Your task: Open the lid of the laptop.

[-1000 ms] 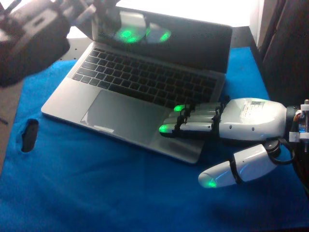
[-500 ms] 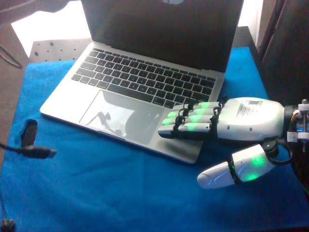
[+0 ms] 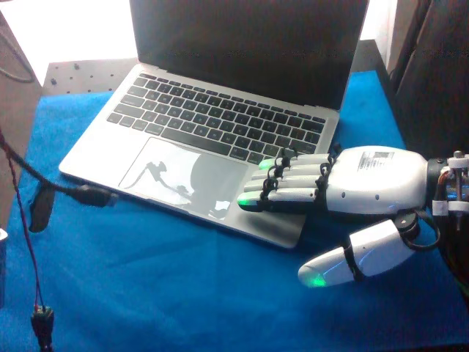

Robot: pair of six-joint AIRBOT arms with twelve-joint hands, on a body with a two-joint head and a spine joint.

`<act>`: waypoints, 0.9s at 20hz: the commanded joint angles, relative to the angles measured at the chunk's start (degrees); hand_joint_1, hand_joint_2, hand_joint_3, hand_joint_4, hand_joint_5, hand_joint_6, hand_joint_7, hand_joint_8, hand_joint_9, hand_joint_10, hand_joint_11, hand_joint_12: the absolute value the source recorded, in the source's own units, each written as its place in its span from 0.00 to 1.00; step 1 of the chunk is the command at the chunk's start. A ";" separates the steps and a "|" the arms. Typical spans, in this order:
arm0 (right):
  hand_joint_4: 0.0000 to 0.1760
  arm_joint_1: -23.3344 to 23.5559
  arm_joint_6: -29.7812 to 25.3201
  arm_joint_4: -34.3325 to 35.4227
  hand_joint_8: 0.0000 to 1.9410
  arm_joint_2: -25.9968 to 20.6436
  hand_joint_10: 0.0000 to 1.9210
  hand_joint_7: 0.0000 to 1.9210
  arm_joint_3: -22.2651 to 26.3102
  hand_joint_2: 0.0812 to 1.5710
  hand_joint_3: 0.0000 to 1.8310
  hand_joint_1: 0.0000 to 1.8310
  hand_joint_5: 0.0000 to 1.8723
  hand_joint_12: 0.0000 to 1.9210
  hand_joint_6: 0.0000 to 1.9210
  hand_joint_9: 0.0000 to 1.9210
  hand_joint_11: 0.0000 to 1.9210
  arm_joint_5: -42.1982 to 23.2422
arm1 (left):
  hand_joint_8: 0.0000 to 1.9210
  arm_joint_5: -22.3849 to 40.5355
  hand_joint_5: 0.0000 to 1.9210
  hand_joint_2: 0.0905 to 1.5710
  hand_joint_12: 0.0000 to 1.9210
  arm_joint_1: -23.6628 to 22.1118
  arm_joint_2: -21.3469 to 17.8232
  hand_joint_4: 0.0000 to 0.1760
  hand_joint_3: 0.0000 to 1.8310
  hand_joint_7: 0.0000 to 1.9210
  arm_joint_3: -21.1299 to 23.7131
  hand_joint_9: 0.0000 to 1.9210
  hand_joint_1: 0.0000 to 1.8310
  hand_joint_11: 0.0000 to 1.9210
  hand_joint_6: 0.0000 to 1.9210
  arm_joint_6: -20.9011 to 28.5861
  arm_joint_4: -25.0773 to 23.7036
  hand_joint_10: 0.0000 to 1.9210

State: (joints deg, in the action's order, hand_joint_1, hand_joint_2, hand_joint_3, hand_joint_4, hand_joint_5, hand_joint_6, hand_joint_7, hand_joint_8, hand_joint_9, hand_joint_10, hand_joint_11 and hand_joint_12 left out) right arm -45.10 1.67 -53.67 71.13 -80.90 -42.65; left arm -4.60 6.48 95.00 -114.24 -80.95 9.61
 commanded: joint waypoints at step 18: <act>0.00 0.58 -3.30 7.81 0.00 -5.00 0.00 0.00 2.50 0.75 0.01 0.00 0.00 0.00 0.00 0.00 0.00 -1.61 | 0.00 38.97 0.00 0.63 0.00 4.09 -22.60 0.00 0.00 0.00 30.21 0.00 0.31 0.00 0.00 1.85 2.90 0.00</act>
State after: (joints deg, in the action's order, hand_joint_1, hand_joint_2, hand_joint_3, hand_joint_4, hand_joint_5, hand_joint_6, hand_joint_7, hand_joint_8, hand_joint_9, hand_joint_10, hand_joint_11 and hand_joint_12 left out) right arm -45.15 -1.30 -49.08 66.11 -77.73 -40.99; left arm 27.44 11.18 72.16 -83.35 -78.72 12.51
